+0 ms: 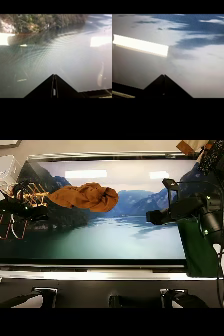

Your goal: Fold the clothes and pants, and hang the long-sleeved shirts on hangers.

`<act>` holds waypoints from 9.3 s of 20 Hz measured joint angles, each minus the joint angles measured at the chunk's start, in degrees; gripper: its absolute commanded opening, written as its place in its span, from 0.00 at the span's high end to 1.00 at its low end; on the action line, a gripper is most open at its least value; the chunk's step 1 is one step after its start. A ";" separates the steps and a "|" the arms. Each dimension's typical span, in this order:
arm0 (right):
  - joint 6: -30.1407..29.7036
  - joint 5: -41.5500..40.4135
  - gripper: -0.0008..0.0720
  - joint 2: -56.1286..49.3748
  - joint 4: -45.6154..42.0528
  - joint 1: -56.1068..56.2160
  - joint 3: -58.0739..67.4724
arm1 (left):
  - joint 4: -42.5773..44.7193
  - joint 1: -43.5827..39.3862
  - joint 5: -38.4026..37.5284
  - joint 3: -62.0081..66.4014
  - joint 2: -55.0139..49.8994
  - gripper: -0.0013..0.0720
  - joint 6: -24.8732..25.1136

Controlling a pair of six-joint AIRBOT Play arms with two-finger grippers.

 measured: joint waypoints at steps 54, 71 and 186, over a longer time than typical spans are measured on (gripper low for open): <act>5.09 4.46 0.71 0.00 0.09 0.00 0.00 | 25.05 -18.88 12.66 41.64 -45.70 0.97 -9.35; 6.64 -8.39 0.70 18.23 -7.21 0.00 0.04 | -4.87 -48.94 -4.57 38.60 -30.67 0.97 -21.57; -2.67 0.24 0.19 -34.91 22.16 -19.52 36.44 | -10.75 8.72 13.40 29.86 -30.67 0.16 -6.03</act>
